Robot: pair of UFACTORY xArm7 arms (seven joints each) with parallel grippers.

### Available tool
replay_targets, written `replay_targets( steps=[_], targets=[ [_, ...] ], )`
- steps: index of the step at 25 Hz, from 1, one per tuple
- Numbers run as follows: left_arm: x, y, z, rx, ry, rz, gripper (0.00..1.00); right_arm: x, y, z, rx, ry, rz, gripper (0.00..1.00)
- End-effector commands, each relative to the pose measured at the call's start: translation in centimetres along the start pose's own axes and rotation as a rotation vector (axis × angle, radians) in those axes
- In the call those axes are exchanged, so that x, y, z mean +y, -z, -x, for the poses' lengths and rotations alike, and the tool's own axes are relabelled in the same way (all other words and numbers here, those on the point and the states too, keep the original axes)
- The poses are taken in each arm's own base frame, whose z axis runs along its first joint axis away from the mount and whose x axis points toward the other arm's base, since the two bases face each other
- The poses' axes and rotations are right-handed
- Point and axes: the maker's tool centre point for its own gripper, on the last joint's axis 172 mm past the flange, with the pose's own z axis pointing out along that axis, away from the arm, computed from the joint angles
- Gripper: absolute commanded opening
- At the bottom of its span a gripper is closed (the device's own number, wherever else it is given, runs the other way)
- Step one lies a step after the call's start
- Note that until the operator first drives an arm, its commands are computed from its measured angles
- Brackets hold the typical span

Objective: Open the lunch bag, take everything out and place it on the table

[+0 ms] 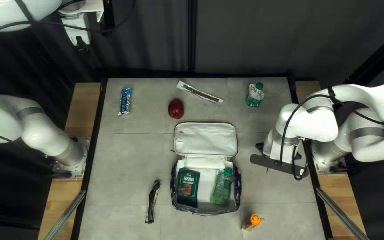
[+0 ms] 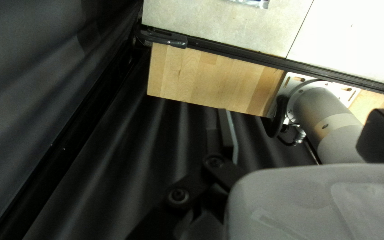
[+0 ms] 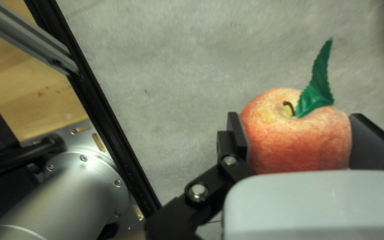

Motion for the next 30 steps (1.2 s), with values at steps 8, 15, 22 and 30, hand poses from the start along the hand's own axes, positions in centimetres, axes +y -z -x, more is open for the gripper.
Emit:
replay_targets(
  steps=[8, 15, 22, 30],
  targets=[
    [0.0, 0.0, 0.0, 0.000, 0.000, 0.000, 1.00, -0.1, -2.9, 0.6, 0.026, 0.029, -0.039, 0.00],
    [0.0, 0.0, 0.0, 0.000, 0.000, 0.000, 1.00, -0.3, -2.9, 0.2, 0.044, 0.052, -0.087, 1.00],
    [0.0, 0.0, 0.0, 0.000, 0.000, 0.000, 1.00, -0.3, -0.9, -0.4, 0.038, 0.063, -0.096, 1.00],
    [0.0, 0.0, 0.0, 0.000, 0.000, 0.000, 1.00, 4.5, 6.6, -8.5, 0.018, 0.000, -0.059, 1.00]
  ],
)
